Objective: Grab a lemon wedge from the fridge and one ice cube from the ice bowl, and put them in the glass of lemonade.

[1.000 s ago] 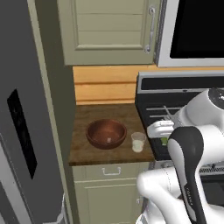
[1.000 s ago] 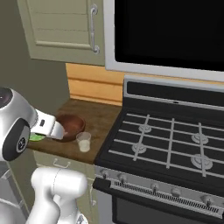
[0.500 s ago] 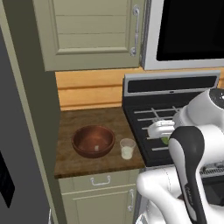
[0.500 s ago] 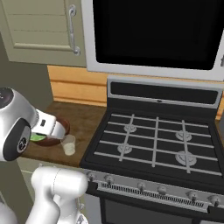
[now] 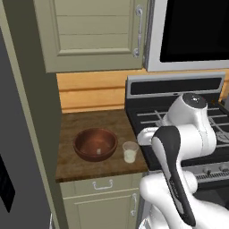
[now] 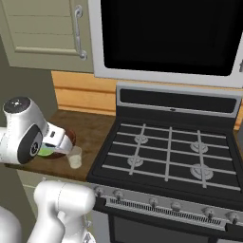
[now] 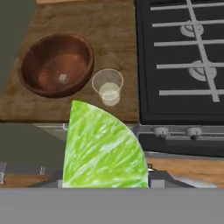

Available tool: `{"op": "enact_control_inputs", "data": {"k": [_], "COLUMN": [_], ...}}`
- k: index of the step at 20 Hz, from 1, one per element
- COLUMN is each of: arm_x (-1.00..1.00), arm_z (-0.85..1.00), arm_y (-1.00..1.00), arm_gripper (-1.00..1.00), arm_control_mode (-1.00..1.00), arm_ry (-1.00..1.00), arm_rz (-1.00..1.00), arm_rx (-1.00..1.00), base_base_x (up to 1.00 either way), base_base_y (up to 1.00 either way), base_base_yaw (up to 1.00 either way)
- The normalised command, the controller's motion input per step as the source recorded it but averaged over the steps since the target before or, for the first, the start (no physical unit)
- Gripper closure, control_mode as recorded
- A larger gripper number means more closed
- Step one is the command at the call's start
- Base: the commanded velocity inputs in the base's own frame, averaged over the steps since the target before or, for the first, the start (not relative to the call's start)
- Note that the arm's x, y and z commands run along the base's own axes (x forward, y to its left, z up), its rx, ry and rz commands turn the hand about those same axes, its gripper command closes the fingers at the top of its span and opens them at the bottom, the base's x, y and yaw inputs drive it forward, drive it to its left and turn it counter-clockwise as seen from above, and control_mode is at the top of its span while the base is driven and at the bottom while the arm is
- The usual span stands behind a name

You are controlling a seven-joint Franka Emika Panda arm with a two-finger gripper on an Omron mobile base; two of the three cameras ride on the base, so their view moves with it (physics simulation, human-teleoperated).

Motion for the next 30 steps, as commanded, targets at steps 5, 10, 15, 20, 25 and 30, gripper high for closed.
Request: {"op": "enact_control_inputs", "data": {"k": [5,10,15,20,25,30], "arm_x": [0.88,0.48,0.74,0.51,0.00,0.01], "arm_z": [-0.67,-0.44,-0.25,-0.28,-0.29,-0.12], "arm_y": [0.50,0.01,-0.04,0.00,0.00,0.00], "arm_gripper": [1.00,1.00,1.00,1.00,1.00,1.00], "arm_control_mode": [-1.00,-1.00,-1.00,-1.00,-1.00,-1.00], "arm_ry": [0.19,0.03,0.00,0.06,0.02,0.00], "arm_rz": [0.08,0.00,0.00,0.00,0.00,0.00], "arm_rx": [-0.06,-0.03,-0.01,0.00,0.00,0.00], "base_base_x": [0.00,0.00,0.00,0.00,0.00,0.00], "base_base_y": [0.00,0.00,0.00,0.00,0.00,0.00], "base_base_yaw": [0.00,0.00,0.00,0.00,0.00,0.00]}}
